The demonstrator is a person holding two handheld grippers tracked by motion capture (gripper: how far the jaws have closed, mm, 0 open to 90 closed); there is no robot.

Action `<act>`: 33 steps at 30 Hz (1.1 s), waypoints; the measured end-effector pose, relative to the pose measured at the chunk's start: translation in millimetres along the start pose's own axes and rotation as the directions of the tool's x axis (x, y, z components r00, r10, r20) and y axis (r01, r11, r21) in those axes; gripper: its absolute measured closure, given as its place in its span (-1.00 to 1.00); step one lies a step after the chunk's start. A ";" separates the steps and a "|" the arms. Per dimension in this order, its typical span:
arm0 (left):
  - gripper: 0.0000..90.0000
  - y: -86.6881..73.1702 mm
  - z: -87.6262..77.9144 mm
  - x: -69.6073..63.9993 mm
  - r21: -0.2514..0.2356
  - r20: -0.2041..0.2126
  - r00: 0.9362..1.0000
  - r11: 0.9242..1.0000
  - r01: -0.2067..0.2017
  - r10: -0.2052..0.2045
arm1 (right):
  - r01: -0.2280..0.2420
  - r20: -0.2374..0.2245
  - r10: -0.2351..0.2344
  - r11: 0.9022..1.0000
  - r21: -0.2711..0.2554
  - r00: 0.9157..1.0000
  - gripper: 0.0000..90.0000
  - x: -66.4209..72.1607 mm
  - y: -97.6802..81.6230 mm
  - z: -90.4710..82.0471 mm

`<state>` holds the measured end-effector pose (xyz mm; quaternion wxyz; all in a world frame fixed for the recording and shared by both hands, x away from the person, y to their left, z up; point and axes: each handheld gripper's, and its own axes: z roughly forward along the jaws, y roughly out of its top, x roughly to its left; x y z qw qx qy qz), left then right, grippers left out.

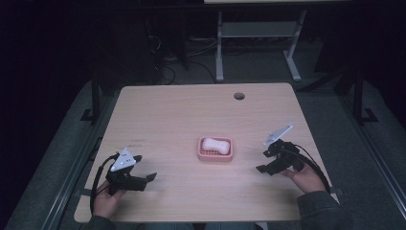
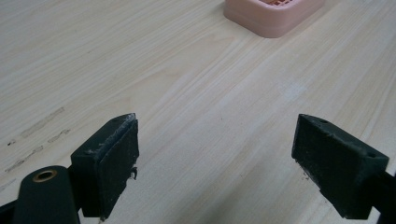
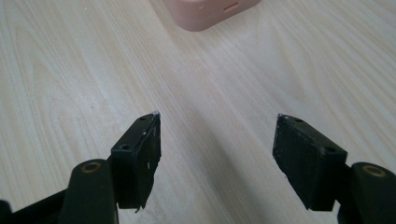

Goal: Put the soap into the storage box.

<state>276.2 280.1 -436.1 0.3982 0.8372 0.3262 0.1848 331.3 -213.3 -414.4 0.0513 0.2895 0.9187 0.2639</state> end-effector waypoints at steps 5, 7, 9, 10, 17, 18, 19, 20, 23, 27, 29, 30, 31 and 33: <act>-0.68 0.0 0.0 0.0 0.004 0.000 1.000 1.000 -0.004 0.004 | -0.014 0.000 0.014 1.000 -0.006 1.000 -0.29 0.7 -8.8 -1.5; -0.68 0.0 0.0 0.2 0.007 -0.001 1.000 1.000 -0.005 0.005 | -0.018 -0.002 0.018 1.000 -0.010 1.000 -0.29 0.6 -11.3 -1.9; -0.68 0.0 0.0 0.1 0.006 0.000 1.000 1.000 -0.005 0.005 | -0.022 0.003 0.022 1.000 -0.013 1.000 -0.30 1.4 -15.2 -3.0; -0.68 0.0 0.0 0.0 0.007 -0.001 1.000 1.000 -0.004 0.004 | -0.022 0.003 0.022 1.000 -0.013 1.000 -0.30 1.4 -15.2 -3.0; -0.68 0.6 -0.2 0.2 0.009 0.000 1.000 1.000 -0.018 0.018 | -0.029 0.006 0.029 0.999 -0.017 1.000 -0.30 2.6 -24.2 -4.4; -0.68 0.4 -0.1 -0.3 0.008 0.001 1.000 1.000 -0.011 0.011 | -0.029 0.005 0.029 0.999 -0.018 1.000 -0.30 2.7 -25.9 -4.4; -0.68 0.5 -0.1 0.1 0.010 0.000 1.000 1.000 -0.017 0.017 | -0.032 0.005 0.032 0.999 -0.016 0.999 -0.30 3.3 -27.1 -4.8; -0.68 0.5 -0.1 0.3 0.010 -0.001 1.000 1.000 -0.020 0.020 | -0.029 0.007 0.029 0.999 -0.019 1.000 -0.30 3.4 -28.5 -5.1; -0.68 0.3 0.1 0.2 0.008 -0.001 1.000 1.000 -0.019 0.019 | -0.028 0.009 0.028 0.999 -0.027 1.000 -0.30 5.8 -33.6 -6.4; -0.68 0.3 0.1 0.0 0.008 -0.001 1.000 1.000 -0.022 0.022 | -0.031 0.015 0.032 0.999 -0.030 0.999 -0.30 9.2 -38.5 -9.3; -0.68 0.4 -0.1 0.1 0.012 0.000 1.000 1.000 -0.027 0.027 | -0.033 0.017 0.034 0.999 -0.035 0.999 -0.30 10.1 -39.9 -9.9; -0.68 0.4 0.2 -0.1 0.010 0.000 1.000 1.000 -0.025 0.025 | -0.033 0.018 0.033 0.999 -0.038 0.999 -0.30 10.7 -41.1 -10.7; -0.68 0.4 0.3 -0.6 0.010 0.000 1.000 1.000 -0.021 0.021 | -0.038 0.021 0.039 0.998 -0.045 0.999 -0.30 12.3 -44.1 -11.5; -0.68 0.4 0.4 -0.9 0.009 0.000 1.000 1.000 -0.020 0.020 | -0.040 0.022 0.041 0.998 -0.048 0.999 -0.30 12.8 -45.2 -11.6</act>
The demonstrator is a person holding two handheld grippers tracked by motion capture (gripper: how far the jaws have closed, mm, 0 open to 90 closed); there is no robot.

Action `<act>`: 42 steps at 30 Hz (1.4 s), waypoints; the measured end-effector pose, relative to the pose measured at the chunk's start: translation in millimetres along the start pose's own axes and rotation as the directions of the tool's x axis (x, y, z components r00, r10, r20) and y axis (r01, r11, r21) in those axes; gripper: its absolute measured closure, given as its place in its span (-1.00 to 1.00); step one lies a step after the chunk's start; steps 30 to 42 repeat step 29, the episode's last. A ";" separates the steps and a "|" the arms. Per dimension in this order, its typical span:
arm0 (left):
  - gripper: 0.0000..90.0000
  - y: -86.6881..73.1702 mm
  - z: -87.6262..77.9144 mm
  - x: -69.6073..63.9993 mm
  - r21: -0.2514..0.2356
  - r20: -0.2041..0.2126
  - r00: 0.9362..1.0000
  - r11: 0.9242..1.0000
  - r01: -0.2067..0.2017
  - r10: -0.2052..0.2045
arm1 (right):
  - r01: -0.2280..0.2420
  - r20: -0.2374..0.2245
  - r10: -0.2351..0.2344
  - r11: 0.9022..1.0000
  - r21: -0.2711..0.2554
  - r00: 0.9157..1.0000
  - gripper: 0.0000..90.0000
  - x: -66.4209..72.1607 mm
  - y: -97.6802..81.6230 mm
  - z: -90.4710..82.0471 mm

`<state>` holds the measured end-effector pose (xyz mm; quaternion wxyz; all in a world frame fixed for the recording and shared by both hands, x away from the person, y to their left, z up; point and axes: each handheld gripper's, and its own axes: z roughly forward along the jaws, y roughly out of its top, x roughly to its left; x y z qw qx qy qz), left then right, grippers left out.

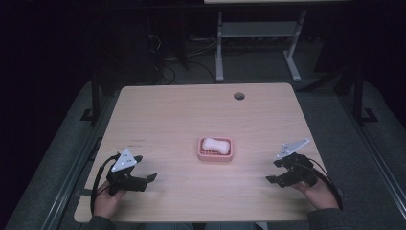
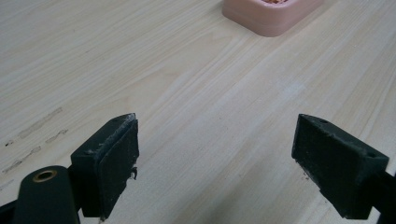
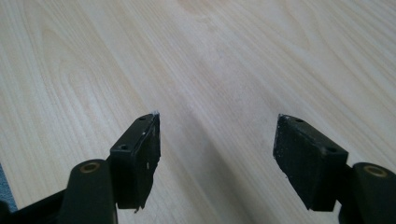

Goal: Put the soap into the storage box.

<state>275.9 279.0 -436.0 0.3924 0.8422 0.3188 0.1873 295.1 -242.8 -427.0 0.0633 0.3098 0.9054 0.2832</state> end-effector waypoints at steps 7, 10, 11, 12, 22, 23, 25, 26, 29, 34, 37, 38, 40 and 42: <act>-0.68 -0.1 0.1 -1.0 0.002 0.003 1.000 1.000 0.004 -0.004 | -0.018 0.002 0.019 1.000 -0.018 1.000 -0.31 5.3 -12.8 -0.4; -0.68 -0.2 0.3 -1.5 0.000 0.003 1.000 1.000 0.007 -0.007 | -0.022 0.007 0.022 0.999 -0.042 1.000 -0.31 8.9 -19.9 -2.2; -0.68 -0.2 0.4 -1.4 0.000 0.004 1.000 1.000 0.004 -0.004 | -0.022 0.007 0.022 0.999 -0.042 1.000 -0.31 8.9 -19.9 -2.2; -0.68 -0.1 0.1 -1.1 0.006 0.004 1.000 1.000 -0.003 0.003 | -0.025 0.009 0.025 0.999 -0.042 1.000 -0.31 10.5 -21.2 -3.4; -0.68 0.0 0.8 -2.1 -0.002 0.003 1.000 1.000 0.005 -0.005 | -0.040 0.038 0.045 0.992 -0.116 0.998 -0.33 24.2 -37.1 -6.6; -0.68 0.1 0.9 -2.0 -0.001 0.003 1.000 1.000 0.003 -0.003 | -0.040 0.038 0.045 0.992 -0.116 0.998 -0.33 24.2 -37.1 -6.6; -0.68 0.3 0.9 -2.0 0.000 0.004 1.000 1.000 0.005 -0.005 | -0.040 0.057 0.047 0.991 -0.125 0.997 -0.35 28.5 -39.2 -7.1; -0.68 0.4 0.8 -1.6 -0.001 0.003 1.000 1.000 -0.002 0.002 | -0.040 0.067 0.049 0.992 -0.124 0.997 -0.37 29.8 -39.6 -7.5; -0.68 0.6 0.7 -2.0 -0.002 0.002 1.000 1.000 -0.005 0.005 | -0.067 0.067 0.077 0.988 -0.141 0.995 -0.44 31.8 -40.8 -7.6; -0.68 0.6 0.7 -2.0 -0.002 0.002 1.000 1.000 -0.005 0.005 | -0.067 0.067 0.077 0.988 -0.141 0.995 -0.44 31.8 -40.8 -7.6; -0.68 0.6 0.7 -2.0 -0.002 0.002 1.000 1.000 -0.005 0.005 | -0.067 0.067 0.077 0.988 -0.141 0.995 -0.44 31.8 -40.8 -7.6; -0.68 0.6 0.7 -2.0 -0.002 0.002 1.000 1.000 -0.005 0.005 | -0.067 0.067 0.077 0.988 -0.141 0.995 -0.44 31.8 -40.8 -7.6; -0.68 0.6 0.7 -2.0 -0.002 0.002 1.000 1.000 -0.005 0.005 | -0.067 0.067 0.077 0.988 -0.141 0.995 -0.44 31.8 -40.8 -7.6; -0.68 0.6 0.7 -2.0 -0.002 0.002 1.000 1.000 -0.005 0.005 | -0.067 0.067 0.077 0.988 -0.141 0.995 -0.44 31.8 -40.8 -7.6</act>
